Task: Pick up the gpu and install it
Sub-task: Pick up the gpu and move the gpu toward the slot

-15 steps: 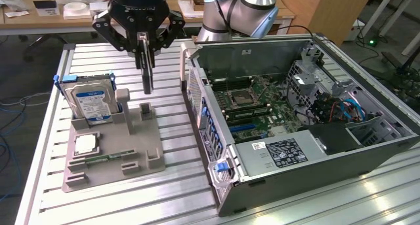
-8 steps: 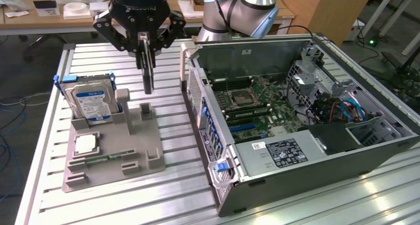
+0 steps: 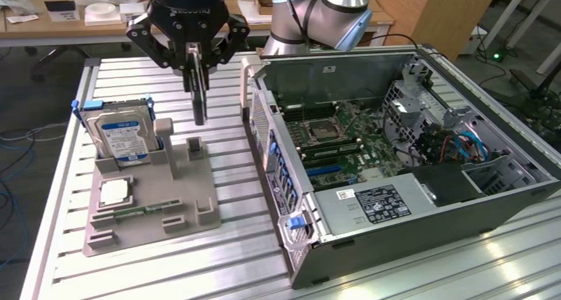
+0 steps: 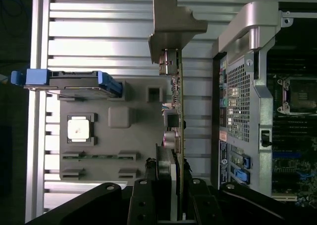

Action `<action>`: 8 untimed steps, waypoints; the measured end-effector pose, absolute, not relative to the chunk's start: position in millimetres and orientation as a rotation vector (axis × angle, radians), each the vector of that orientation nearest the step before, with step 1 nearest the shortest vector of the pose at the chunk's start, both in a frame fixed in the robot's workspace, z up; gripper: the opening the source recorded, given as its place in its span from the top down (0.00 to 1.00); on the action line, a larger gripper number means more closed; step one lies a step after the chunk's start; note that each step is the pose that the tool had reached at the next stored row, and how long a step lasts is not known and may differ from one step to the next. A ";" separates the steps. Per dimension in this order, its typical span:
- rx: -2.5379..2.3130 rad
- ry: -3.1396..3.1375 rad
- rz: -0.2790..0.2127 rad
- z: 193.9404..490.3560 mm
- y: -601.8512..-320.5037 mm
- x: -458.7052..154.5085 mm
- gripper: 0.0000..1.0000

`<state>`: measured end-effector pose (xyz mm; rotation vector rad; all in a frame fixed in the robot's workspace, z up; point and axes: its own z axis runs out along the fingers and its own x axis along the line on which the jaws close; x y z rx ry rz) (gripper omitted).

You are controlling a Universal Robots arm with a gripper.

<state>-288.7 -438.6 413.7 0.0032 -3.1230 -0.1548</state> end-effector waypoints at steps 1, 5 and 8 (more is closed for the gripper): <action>0.003 -3.123 -0.155 413.7 -438.6 -288.4 0.72; 0.003 -3.123 -0.155 413.7 -438.6 -286.8 0.72; 0.003 -3.123 -0.155 413.8 -438.6 -285.4 0.72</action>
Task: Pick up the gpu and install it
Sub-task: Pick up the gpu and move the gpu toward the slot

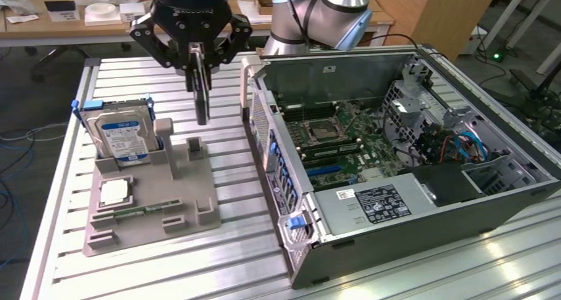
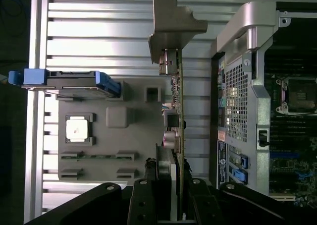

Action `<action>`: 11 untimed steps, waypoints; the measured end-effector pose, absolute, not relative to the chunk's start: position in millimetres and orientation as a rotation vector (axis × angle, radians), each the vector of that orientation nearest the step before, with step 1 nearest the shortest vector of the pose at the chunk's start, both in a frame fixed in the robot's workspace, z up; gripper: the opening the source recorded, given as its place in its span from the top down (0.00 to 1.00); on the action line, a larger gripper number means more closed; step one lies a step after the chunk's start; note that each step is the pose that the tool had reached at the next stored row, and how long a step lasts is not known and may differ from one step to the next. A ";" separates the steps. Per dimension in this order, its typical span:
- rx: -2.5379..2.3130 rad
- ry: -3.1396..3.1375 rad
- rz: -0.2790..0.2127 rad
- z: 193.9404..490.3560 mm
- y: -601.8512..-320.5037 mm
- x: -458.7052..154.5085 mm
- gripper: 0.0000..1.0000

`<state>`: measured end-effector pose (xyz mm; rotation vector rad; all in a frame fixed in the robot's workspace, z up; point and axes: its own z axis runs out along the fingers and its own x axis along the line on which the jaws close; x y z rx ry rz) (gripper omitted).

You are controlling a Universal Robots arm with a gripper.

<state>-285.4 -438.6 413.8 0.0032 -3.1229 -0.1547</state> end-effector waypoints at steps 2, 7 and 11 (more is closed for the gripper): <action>0.003 -3.123 -0.155 413.7 -438.6 -284.6 0.72; 0.003 -3.123 -0.155 413.7 -438.6 -282.4 0.72; 0.003 -3.123 -0.155 413.7 -438.6 -280.5 0.72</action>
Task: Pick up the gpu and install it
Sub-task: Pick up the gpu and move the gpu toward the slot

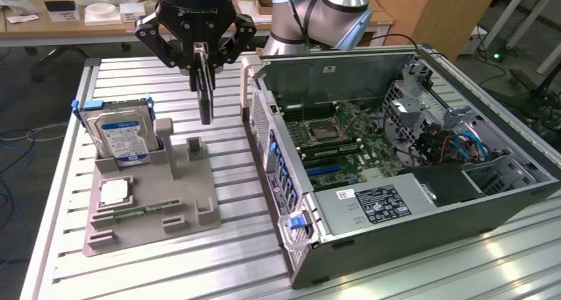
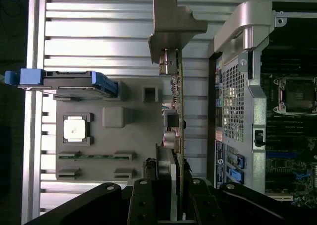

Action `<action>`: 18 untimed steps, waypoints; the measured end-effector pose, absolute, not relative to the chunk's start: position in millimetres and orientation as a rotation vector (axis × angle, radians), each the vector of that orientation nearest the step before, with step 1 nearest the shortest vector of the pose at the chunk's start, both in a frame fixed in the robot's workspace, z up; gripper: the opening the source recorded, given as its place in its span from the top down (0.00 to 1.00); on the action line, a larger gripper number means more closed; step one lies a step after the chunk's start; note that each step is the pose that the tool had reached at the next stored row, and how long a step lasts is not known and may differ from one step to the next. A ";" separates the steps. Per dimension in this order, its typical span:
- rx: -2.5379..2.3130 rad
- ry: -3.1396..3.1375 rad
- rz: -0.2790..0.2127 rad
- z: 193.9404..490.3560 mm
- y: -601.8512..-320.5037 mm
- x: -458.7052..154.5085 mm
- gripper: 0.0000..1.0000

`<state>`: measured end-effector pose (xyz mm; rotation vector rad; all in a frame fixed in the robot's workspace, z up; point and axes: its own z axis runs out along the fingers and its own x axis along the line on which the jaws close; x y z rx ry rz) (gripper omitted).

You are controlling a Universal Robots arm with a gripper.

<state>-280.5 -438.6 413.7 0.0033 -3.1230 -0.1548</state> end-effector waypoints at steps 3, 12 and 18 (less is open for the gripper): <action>0.003 -3.123 -0.155 413.7 -438.6 -279.0 0.72; 0.003 -3.123 -0.155 413.7 -438.6 -275.1 0.72; 0.003 -3.123 -0.155 413.7 -438.6 -272.2 0.72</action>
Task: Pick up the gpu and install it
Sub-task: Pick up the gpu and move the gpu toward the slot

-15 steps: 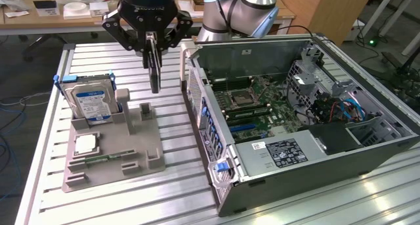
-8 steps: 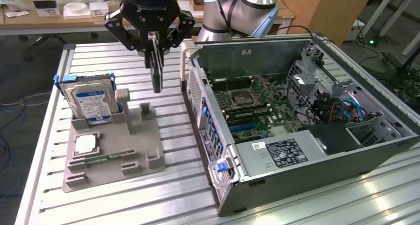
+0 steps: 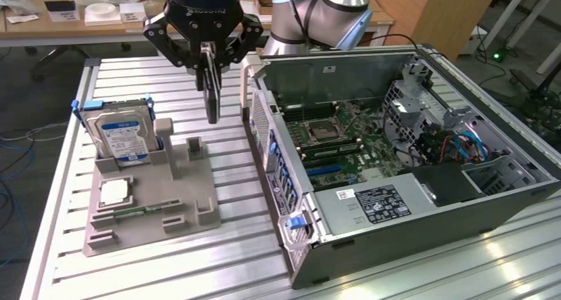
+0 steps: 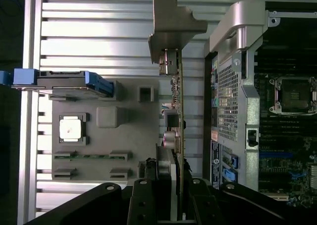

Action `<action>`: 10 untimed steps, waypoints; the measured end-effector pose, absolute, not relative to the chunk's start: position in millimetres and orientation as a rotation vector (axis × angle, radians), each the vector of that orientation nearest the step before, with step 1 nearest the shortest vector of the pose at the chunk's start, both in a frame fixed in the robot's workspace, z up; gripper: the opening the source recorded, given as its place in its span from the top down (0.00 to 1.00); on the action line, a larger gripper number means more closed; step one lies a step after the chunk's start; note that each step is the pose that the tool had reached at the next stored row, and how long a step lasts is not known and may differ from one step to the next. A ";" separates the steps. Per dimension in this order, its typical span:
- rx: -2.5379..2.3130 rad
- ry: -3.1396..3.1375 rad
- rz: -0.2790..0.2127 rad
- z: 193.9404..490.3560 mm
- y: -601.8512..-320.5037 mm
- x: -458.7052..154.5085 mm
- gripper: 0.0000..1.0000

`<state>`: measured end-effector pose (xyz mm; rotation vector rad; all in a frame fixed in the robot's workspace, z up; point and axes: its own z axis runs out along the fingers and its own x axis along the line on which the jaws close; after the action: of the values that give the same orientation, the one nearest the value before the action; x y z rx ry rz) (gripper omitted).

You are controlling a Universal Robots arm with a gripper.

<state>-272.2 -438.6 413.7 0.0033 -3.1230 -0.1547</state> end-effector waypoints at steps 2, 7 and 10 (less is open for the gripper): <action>0.003 -3.123 -0.155 413.7 -438.6 -271.3 0.72; 0.003 -3.123 -0.155 413.8 -438.6 -269.2 0.72; 0.003 -3.123 -0.155 413.8 -438.6 -268.0 0.72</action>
<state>-268.0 -438.6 413.8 0.0032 -3.1229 -0.1547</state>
